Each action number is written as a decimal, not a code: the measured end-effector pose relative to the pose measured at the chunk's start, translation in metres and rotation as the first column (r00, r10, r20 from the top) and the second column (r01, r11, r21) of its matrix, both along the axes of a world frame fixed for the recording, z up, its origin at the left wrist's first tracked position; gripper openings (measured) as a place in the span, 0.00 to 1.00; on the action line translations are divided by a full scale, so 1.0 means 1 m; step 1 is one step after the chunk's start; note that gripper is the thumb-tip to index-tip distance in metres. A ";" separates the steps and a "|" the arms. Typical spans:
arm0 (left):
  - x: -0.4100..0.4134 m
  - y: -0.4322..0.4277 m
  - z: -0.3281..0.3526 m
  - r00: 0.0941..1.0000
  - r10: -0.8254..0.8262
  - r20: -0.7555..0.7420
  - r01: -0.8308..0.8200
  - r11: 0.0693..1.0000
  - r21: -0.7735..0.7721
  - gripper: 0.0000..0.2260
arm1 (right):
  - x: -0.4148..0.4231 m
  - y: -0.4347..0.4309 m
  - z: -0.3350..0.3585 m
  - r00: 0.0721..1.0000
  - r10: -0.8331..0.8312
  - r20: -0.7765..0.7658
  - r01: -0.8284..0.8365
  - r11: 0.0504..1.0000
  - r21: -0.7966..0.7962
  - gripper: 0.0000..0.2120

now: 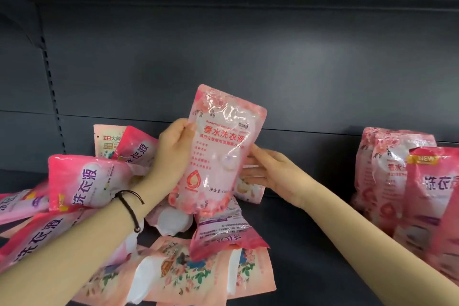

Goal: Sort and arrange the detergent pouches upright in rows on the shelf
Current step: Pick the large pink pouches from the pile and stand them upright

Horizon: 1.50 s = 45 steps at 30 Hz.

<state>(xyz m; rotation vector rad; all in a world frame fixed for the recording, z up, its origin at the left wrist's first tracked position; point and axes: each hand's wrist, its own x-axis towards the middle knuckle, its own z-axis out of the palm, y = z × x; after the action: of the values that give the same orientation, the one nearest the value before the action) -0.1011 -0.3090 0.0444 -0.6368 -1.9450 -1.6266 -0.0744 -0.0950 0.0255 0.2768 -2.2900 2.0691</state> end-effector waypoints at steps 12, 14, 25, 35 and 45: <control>-0.026 0.086 0.000 0.928 -0.253 0.273 0.238 0.967 0.088 0.11 | 0.015 0.038 0.008 0.927 -0.334 -0.173 0.235 0.874 -0.425 0.11; -0.030 0.107 0.003 0.896 -0.308 0.319 0.305 0.950 0.063 0.12 | 0.016 0.054 0.010 0.887 -0.433 -0.158 0.337 0.843 -0.420 0.10; -0.057 0.170 -0.034 0.943 -0.159 0.293 0.228 0.949 -0.219 0.11 | -0.002 0.101 -0.027 0.841 -0.515 0.163 0.529 0.723 -0.444 0.10; -0.073 0.156 -0.036 0.921 -0.196 0.336 0.284 0.929 -0.236 0.10 | -0.026 0.097 -0.030 0.874 -0.467 0.131 0.461 0.717 -0.522 0.09; -0.072 0.175 -0.035 0.909 -0.215 0.357 0.312 0.919 -0.240 0.11 | -0.027 0.114 -0.035 0.814 -0.576 0.071 0.560 0.749 -0.354 0.09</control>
<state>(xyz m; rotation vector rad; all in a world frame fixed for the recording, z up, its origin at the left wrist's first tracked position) -0.1729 -0.1337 0.0097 -0.8239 -2.4644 -1.7039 -0.1017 0.0186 -0.0094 -0.3548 -1.6173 2.0382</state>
